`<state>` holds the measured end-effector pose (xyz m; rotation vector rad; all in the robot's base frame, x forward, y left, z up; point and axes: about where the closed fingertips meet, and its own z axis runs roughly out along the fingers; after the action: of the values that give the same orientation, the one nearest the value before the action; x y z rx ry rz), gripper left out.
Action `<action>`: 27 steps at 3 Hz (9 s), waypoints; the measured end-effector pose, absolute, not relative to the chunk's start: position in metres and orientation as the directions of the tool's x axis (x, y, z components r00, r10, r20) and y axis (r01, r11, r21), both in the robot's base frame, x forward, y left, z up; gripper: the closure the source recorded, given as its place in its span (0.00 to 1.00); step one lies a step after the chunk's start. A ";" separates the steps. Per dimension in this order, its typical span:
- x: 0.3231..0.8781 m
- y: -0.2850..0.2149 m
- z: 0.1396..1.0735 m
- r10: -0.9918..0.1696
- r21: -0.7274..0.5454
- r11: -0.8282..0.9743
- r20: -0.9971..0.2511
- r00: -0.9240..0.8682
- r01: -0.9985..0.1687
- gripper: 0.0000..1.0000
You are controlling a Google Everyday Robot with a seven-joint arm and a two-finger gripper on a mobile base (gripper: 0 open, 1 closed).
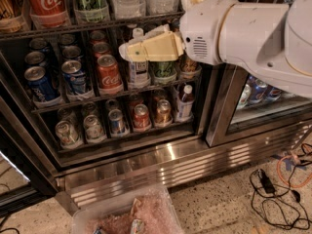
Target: Pick green can from top shelf of fridge
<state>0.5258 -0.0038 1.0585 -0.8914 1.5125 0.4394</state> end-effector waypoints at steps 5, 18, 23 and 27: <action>0.527 0.071 1.050 -0.189 -0.114 0.522 -0.982 0.015 -0.845 0.00; 0.565 0.122 1.058 -0.106 -0.159 0.190 -0.984 0.140 -0.969 0.00; 0.607 0.156 1.065 -0.118 -0.212 0.255 -0.975 0.187 -0.943 0.00; 0.615 0.152 1.066 -0.216 -0.256 0.418 -0.960 0.178 -0.872 0.00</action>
Offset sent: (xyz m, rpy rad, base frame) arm 0.0222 0.0809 -0.0124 0.0892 0.0538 0.0634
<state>0.6151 0.1522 1.0657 -1.0797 1.3433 0.6224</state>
